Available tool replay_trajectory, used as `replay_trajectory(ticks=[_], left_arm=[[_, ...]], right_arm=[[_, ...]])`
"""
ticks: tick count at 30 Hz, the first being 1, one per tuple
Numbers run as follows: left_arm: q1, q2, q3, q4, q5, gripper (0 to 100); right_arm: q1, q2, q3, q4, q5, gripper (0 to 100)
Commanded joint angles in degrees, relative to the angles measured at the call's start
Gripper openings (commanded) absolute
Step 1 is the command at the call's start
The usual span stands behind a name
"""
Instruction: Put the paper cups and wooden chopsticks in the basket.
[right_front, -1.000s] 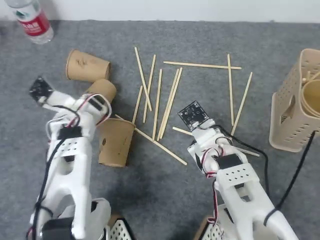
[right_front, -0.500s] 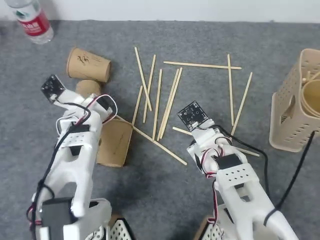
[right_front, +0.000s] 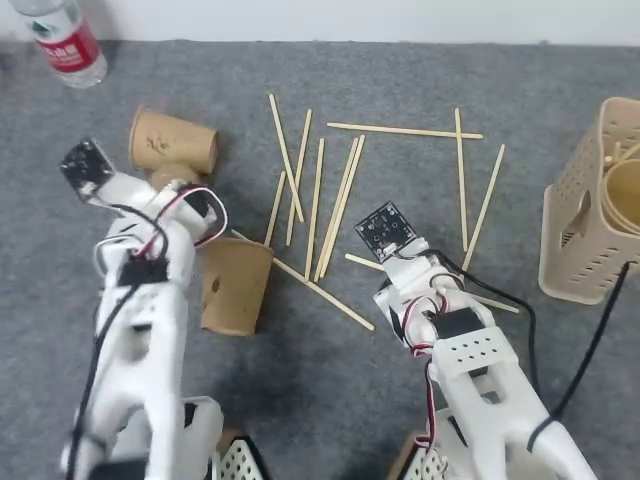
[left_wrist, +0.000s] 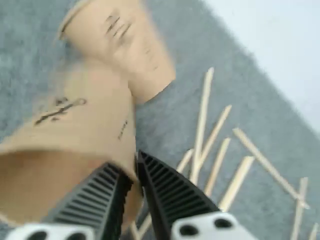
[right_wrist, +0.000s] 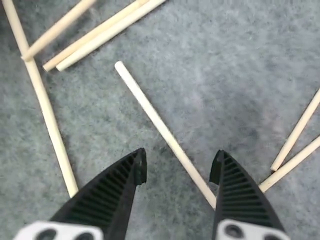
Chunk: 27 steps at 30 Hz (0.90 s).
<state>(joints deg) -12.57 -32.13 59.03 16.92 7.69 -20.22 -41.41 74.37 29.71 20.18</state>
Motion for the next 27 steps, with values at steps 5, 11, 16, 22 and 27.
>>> replay_trajectory(ticks=[5,11,16,22,27], left_arm=[[4.66,-28.31,-11.82,20.75,-11.96,1],[11.25,-27.25,-33.63,37.71,-12.13,1],[18.64,-14.86,-59.03,51.6,-11.78,1],[25.85,8.09,-96.4,64.88,-10.64,1],[34.99,29.8,-125.23,76.13,-13.89,1]], right_arm=[[-0.22,-1.27,0.35,-2.15,-0.18,21.2],[-0.13,-1.27,0.35,-2.15,-0.26,21.2],[-0.13,-1.27,0.35,-2.15,-0.26,21.2],[-0.04,-1.27,0.44,-2.15,-0.26,21.2],[-0.04,-1.27,0.79,-2.24,-0.44,21.2]])
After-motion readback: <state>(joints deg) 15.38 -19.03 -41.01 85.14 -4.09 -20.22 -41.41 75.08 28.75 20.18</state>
